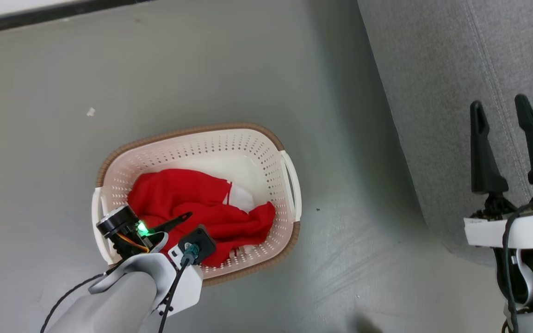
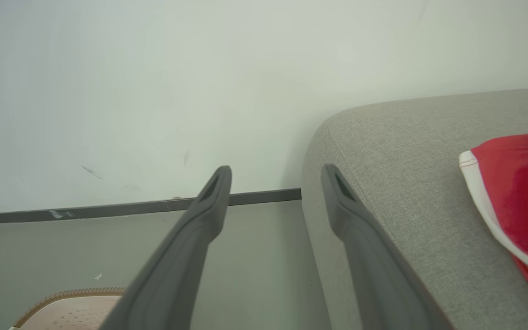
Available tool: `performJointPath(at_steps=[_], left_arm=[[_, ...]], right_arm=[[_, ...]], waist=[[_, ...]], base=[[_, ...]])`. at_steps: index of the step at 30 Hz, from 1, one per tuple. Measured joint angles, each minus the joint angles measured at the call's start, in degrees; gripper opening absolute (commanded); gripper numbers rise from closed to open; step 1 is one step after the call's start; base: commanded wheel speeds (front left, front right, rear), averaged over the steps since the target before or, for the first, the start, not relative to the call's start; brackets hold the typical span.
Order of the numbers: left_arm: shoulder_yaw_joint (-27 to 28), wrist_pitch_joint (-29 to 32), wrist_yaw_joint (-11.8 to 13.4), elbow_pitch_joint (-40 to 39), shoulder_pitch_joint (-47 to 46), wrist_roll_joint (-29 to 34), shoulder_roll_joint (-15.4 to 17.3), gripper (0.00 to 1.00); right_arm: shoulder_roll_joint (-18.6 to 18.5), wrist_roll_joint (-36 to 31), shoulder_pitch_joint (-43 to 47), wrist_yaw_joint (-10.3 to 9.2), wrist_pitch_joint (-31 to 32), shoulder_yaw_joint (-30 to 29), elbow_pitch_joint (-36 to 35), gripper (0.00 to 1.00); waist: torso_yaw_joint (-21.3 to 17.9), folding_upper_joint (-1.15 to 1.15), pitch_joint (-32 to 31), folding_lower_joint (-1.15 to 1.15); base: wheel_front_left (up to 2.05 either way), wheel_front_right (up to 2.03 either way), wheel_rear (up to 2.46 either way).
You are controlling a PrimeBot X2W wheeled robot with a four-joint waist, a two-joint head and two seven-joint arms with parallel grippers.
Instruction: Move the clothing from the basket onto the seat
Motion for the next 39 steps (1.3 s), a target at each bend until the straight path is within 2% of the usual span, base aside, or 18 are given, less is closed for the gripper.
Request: performJointPath(at_steps=[15,39], left_arm=[[-2.18,0.52,-0.98,6.00,-4.41,1.86,0.42,1.00],[-7.75,2.49,-1.93,12.83,-11.14,2.48,1.98,1.00]], right_arm=[[-0.02,1.05,-5.47,0.00,-1.21,1.75,0.69,1.00],[-0.02,4.21,-12.55,0.00,-2.72,4.11,4.75,1.00]], waist=[[-3.42,0.00,7.43,0.00],[-8.08,0.00,15.06,0.00]], base=[[0.00,0.00,0.00],[0.00,0.00,0.00]])
